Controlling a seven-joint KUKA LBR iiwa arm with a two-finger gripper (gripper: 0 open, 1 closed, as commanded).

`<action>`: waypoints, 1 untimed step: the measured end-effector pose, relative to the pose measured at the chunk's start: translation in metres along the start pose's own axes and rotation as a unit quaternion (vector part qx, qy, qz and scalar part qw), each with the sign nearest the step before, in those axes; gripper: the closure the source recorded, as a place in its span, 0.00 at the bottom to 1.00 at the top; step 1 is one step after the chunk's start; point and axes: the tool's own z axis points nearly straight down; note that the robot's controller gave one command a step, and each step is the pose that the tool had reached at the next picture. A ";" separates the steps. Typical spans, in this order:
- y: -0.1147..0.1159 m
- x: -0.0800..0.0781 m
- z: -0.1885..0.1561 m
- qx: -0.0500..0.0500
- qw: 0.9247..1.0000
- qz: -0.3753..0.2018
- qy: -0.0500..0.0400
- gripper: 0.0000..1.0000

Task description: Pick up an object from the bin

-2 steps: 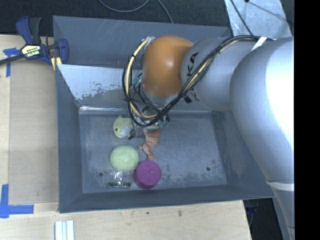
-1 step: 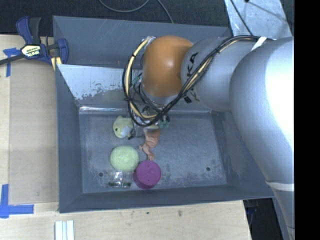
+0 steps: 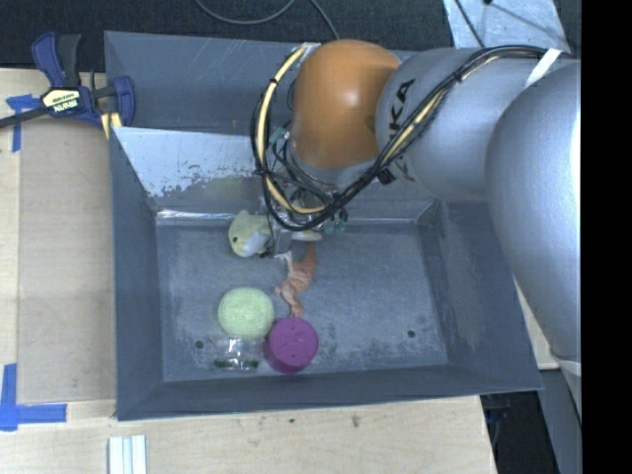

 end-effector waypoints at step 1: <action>0.000 0.001 0.008 0.000 1.000 0.001 0.003 1.00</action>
Offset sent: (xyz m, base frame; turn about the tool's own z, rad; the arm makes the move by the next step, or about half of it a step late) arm 0.0000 -0.0001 0.0669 0.0000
